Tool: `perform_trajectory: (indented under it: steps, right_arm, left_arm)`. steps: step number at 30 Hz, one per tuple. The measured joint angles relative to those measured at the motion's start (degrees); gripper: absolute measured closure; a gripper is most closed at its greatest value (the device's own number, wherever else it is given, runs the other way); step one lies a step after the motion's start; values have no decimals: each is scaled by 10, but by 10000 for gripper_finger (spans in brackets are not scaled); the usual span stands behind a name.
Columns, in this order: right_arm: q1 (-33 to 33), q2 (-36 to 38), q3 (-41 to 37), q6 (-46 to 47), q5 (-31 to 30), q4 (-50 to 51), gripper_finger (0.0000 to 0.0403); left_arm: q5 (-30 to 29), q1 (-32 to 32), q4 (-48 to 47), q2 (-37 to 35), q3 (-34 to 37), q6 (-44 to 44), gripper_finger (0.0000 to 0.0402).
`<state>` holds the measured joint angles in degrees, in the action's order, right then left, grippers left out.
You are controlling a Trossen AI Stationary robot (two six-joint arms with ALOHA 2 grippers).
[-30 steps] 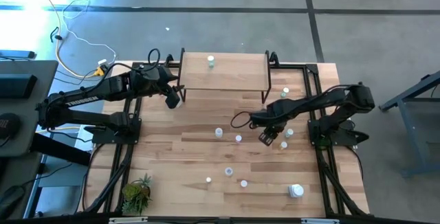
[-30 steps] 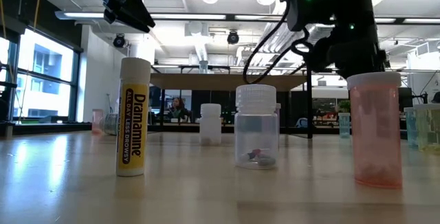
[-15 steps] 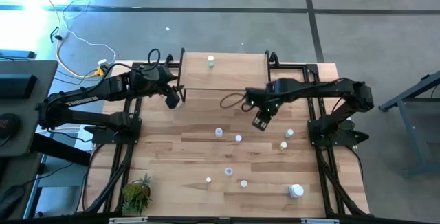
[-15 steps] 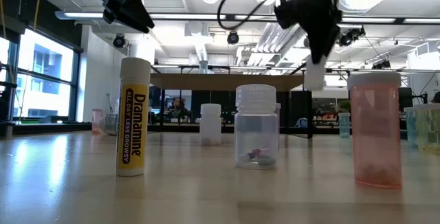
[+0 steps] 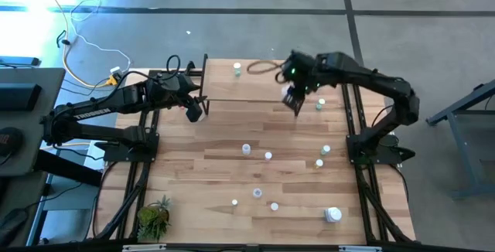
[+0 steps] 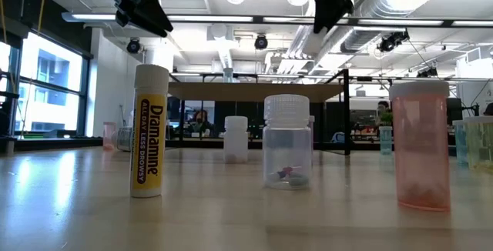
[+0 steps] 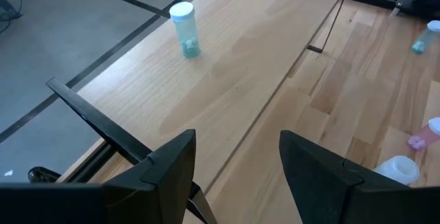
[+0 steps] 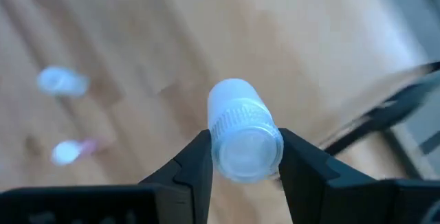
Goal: Pick and place medicine bottles onto shelf by color
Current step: Put the white pill bottle on the shelf
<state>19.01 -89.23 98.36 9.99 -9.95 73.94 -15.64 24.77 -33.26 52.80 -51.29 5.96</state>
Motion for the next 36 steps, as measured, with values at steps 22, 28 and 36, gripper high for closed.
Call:
perform_trajectory:
  steps: [22,28,36]
  right_arm:
    - [204,-8,103,-38,-4,-125,284]
    - [197,-53,164,-34,30,-64,284]
    - [192,-97,179,-35,41,39,284]
  left_arm:
    - [0,0,0,0,0,24,203]
    - [0,0,0,0,0,24,203]
    - [0,0,0,0,0,24,203]
